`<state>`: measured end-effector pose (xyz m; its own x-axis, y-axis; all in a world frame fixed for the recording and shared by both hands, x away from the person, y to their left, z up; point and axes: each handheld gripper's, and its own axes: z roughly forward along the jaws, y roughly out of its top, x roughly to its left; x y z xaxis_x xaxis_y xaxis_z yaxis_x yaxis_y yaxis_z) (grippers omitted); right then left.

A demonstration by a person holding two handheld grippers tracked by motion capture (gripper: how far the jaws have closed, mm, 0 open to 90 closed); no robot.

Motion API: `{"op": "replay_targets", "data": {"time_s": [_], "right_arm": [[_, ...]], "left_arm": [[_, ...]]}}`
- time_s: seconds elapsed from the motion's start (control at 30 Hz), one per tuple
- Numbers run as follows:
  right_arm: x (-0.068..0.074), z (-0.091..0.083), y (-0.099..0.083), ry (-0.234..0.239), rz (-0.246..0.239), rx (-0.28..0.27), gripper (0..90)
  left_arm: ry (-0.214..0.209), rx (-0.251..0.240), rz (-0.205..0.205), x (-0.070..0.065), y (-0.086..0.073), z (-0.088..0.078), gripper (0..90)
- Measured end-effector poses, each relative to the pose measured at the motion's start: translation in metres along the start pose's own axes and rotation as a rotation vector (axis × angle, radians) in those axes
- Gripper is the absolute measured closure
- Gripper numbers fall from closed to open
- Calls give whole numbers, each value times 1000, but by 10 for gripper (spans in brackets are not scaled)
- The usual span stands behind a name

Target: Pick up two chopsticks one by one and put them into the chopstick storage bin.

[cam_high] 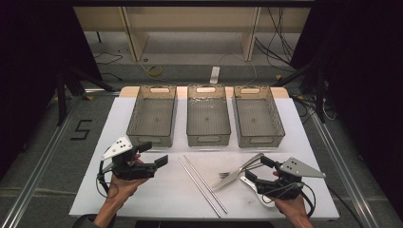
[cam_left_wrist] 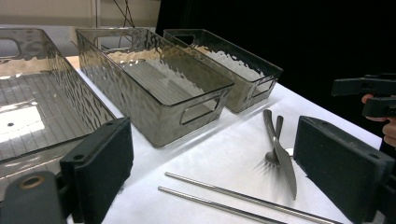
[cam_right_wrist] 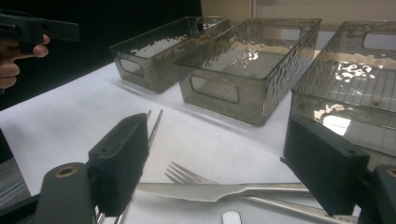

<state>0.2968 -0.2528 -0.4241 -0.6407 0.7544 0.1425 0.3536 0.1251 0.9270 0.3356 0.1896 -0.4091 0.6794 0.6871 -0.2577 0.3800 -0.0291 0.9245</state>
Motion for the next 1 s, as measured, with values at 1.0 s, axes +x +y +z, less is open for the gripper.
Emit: {"op": "replay_targets", "data": {"time_s": [1.0], "right_arm": [[48,37,15,85,-150,426,360]], "left_arm": [[1,2,9,-1,1,0,115]]}}
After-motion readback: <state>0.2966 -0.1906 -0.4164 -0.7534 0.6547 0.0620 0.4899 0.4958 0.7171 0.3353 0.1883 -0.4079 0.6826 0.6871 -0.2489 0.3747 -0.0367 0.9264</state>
